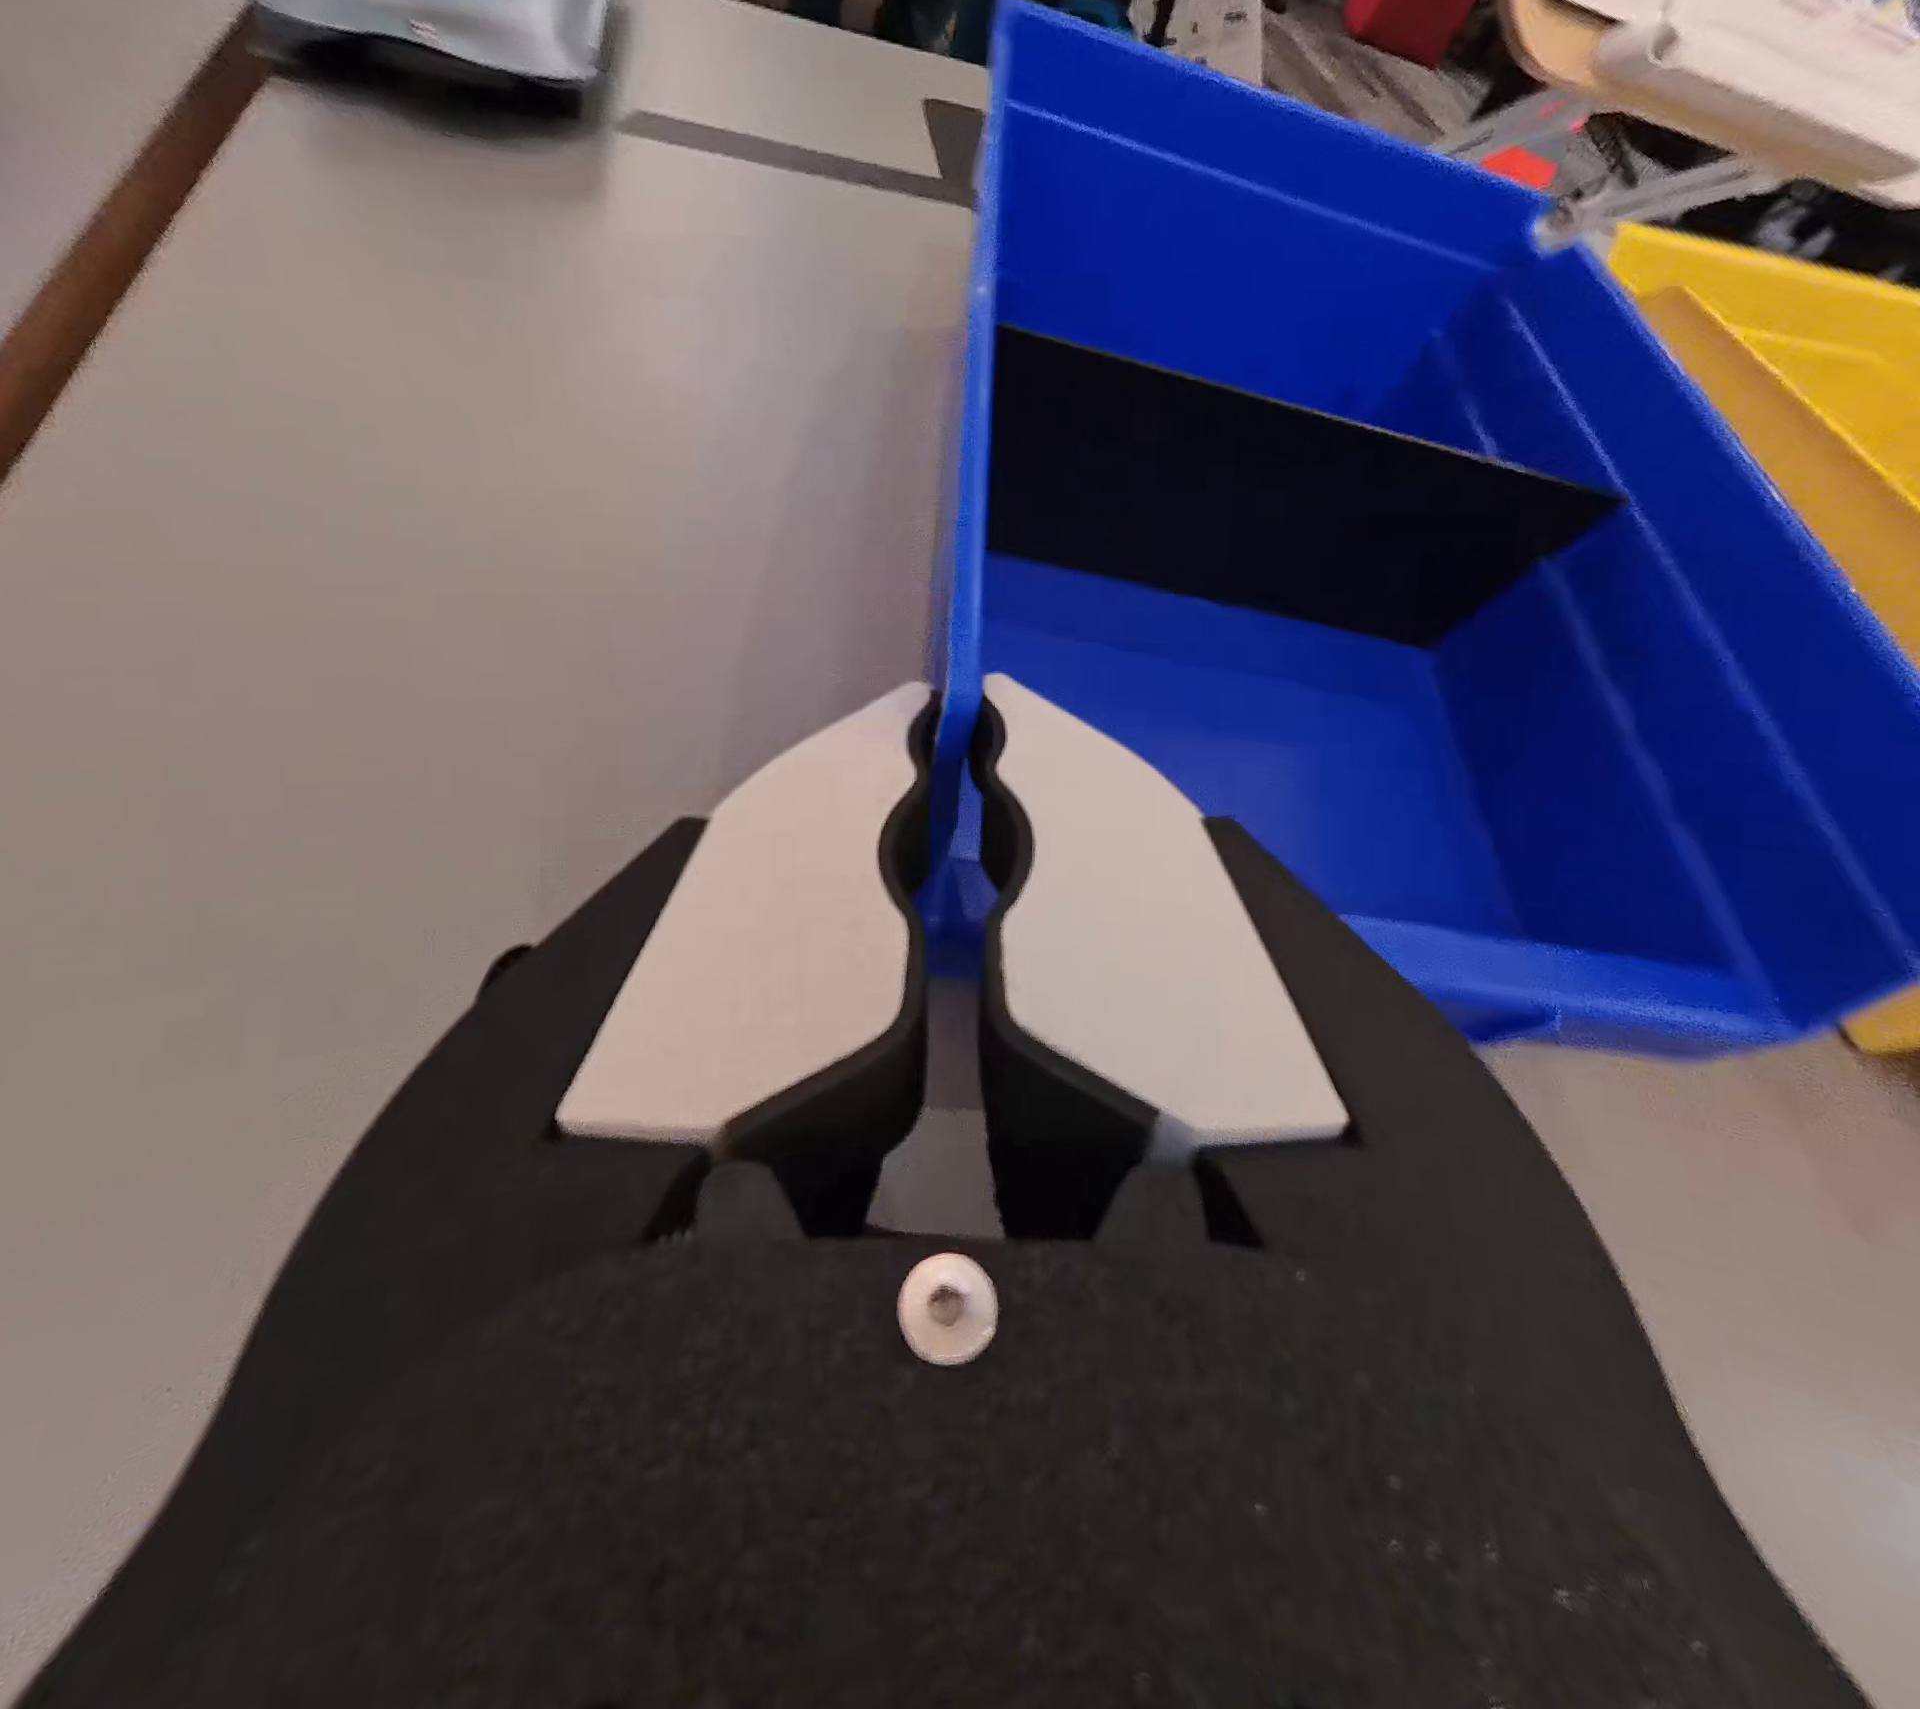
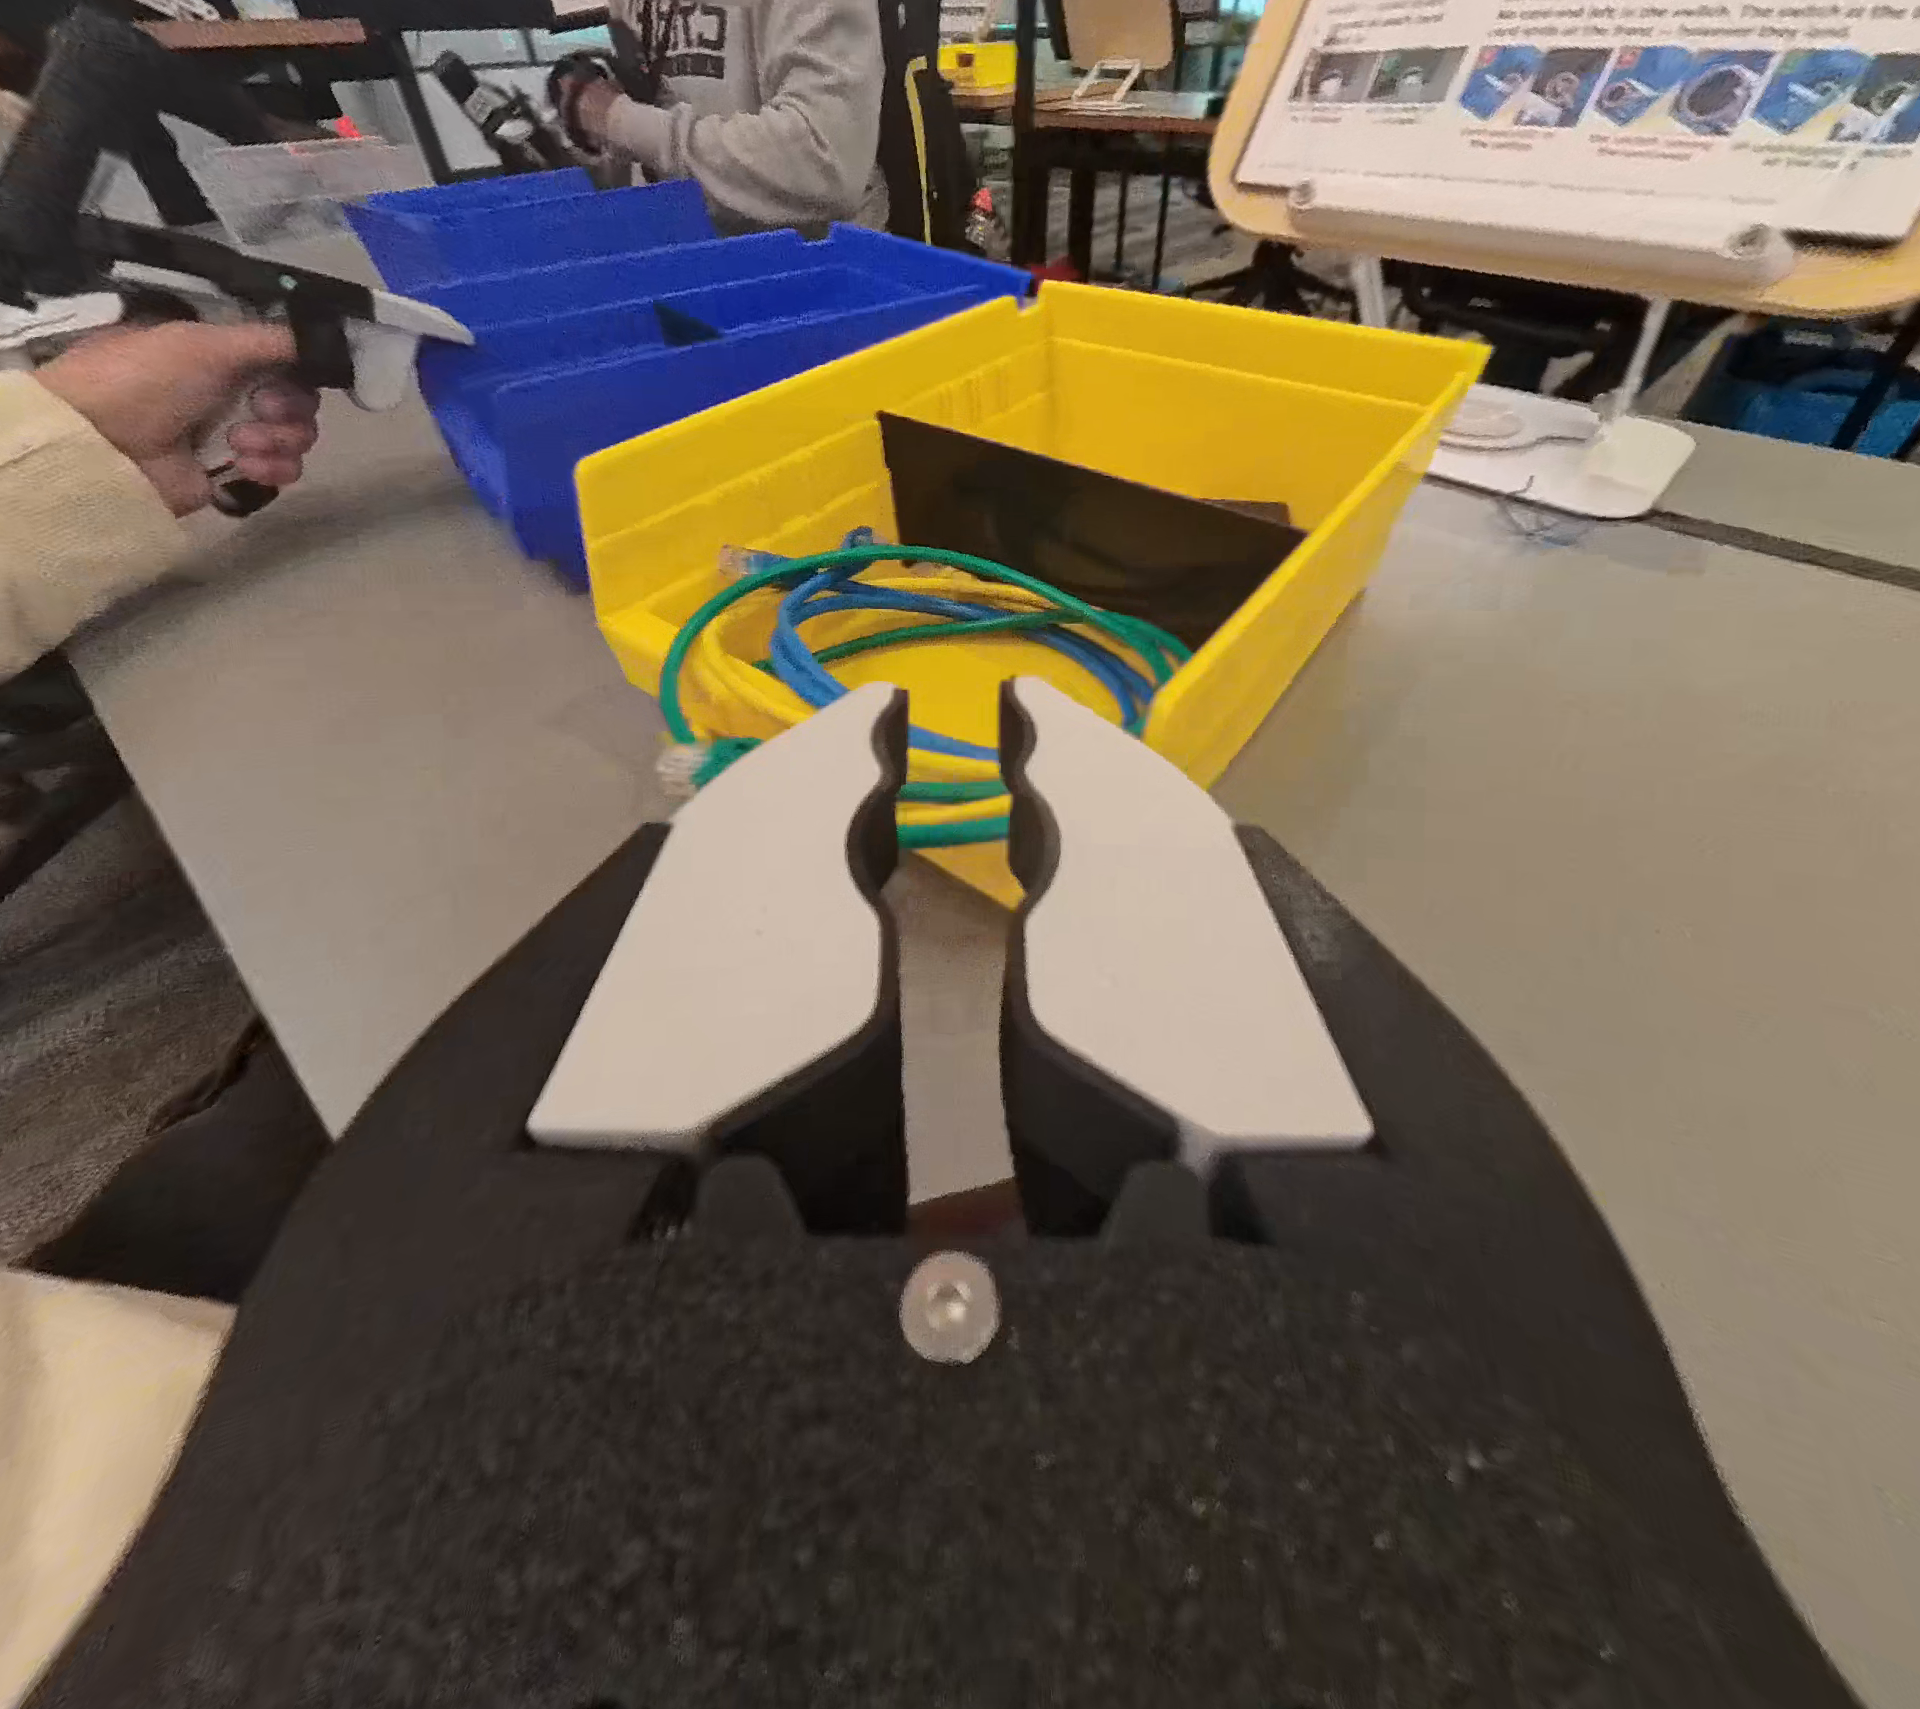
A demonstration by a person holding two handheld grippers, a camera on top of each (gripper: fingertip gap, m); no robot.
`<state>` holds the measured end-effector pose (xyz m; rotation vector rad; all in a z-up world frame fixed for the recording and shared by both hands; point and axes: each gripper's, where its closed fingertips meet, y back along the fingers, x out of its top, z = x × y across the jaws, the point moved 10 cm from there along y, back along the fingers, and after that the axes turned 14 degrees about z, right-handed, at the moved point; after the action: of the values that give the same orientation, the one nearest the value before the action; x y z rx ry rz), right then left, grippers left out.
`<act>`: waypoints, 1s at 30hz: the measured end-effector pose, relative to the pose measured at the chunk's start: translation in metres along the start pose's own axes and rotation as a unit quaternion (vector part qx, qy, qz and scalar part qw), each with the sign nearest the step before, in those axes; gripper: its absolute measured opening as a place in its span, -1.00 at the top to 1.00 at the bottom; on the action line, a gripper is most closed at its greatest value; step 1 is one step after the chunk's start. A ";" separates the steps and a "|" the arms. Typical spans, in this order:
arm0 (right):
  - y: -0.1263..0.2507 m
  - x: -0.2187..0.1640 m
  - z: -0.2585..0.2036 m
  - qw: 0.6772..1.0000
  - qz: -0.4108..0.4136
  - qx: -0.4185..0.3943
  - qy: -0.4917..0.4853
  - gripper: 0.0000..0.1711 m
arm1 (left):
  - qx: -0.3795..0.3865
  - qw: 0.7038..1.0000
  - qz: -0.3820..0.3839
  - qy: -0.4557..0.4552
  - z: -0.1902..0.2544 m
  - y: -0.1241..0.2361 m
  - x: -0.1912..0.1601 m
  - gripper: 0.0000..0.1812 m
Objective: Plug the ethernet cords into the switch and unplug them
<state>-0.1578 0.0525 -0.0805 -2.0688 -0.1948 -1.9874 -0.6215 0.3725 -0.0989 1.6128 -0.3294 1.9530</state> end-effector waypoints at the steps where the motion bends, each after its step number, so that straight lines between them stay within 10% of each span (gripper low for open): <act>1: 0.000 0.001 -0.012 1.000 0.002 0.010 0.007 0.81 | 0.001 1.000 -0.006 -0.009 0.010 0.007 -0.003 0.97; 8: -0.025 0.001 -0.129 0.996 -0.036 0.070 -0.028 0.80 | 0.059 0.996 -0.045 -0.048 0.081 0.090 -0.027 0.96; 15: -0.094 -0.027 -0.202 0.989 -0.131 0.059 -0.031 0.35 | 0.090 0.996 -0.014 -0.024 0.098 0.179 -0.051 0.96; 20: -0.122 -0.039 -0.217 0.984 -0.166 -0.050 0.030 0.88 | 0.091 0.995 0.000 -0.035 0.110 0.207 -0.058 0.94; 30: -0.100 0.052 -0.205 0.995 -0.017 -0.063 0.079 0.92 | 0.091 0.979 0.121 -0.139 0.178 0.237 0.014 0.94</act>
<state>-0.3794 0.0857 -0.0140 -1.9810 -0.0755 -2.2248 -0.6142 0.0917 -0.0024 2.0556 -0.4890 1.9809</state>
